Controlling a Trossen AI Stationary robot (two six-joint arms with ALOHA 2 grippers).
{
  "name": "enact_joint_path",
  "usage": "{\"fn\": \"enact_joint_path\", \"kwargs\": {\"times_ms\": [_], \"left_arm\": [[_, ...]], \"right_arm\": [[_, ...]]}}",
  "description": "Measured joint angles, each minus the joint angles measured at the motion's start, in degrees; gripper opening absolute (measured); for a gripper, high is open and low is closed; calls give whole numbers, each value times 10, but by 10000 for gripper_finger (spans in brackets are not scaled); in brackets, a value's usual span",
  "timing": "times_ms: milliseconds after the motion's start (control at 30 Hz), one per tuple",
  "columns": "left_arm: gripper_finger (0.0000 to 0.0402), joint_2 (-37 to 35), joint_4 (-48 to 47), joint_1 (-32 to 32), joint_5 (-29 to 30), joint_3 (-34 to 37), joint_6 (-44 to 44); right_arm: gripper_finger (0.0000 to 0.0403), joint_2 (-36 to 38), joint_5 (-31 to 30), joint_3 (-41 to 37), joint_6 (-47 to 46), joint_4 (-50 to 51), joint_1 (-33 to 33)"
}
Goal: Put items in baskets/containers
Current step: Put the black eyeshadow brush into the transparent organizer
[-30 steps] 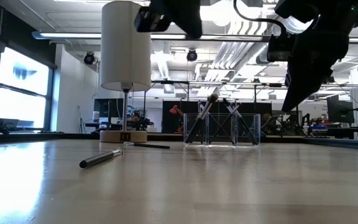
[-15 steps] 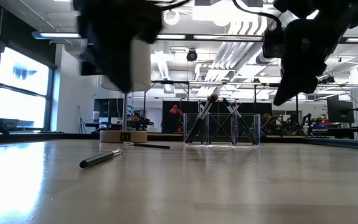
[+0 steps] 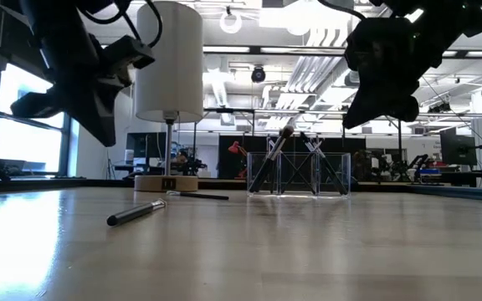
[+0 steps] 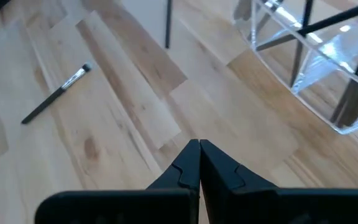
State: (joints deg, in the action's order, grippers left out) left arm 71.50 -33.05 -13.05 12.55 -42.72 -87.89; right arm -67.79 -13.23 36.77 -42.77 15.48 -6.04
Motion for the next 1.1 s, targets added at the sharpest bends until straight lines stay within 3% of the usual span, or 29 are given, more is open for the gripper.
{"fn": "enact_joint_path", "kwargs": {"times_ms": [200, 500, 633, 800, 933, 1100], "left_arm": [[13, 17, 60, 8, 5, -1, 23], [103, 70, 208, 8, 34, -1, 53], [114, 90, 235, 4, 31, -39, 74], [115, 159, 89, 3, 29, -159, 66], [115, 221, -67, 3, 6, -259, -9], [115, 288, -140, 3, -55, -326, -83]], "right_arm": [[0, 0, -8, 0, -7, 10, 0], [0, 0, -1, 0, 25, 38, 0], [0, 0, -1, 0, 51, 40, 0], [0, 0, 1, 0, 81, 51, 0], [0, 0, 1, 0, 97, 59, 0], [0, 0, 17, 0, 110, 64, 0]]}}
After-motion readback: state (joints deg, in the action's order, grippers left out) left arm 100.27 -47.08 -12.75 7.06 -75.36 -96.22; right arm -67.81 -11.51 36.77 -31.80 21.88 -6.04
